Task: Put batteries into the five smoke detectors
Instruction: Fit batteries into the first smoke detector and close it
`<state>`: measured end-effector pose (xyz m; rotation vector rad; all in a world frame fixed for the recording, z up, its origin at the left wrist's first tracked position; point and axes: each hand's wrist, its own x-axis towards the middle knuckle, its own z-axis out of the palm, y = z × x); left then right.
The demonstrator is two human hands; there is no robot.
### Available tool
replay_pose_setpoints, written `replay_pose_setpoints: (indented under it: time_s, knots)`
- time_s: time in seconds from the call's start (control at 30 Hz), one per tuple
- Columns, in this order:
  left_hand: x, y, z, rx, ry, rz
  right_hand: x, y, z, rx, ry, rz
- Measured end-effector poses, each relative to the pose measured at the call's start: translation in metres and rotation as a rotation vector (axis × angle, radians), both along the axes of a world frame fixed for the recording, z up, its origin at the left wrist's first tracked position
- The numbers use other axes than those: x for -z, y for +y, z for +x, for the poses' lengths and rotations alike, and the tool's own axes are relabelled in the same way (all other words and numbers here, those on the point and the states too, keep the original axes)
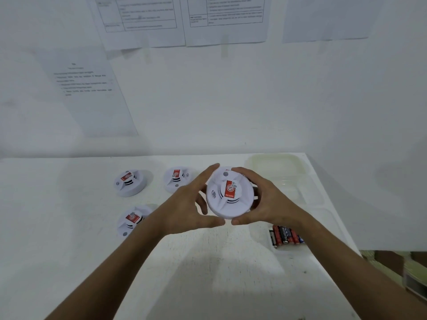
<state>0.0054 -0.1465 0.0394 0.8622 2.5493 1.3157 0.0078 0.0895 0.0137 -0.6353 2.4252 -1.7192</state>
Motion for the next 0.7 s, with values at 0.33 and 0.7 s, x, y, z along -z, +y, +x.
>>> replay_pose_setpoints:
  time_s: [0.33,0.7]
  knots:
    - [0.017,-0.016,-0.006,0.038,0.068,-0.121,0.013,-0.001,0.005,-0.038,-0.063,0.102]
    - [0.025,-0.025,-0.005,0.020,0.005,-0.117,0.023,-0.013,0.007,-0.011,-0.060,0.098]
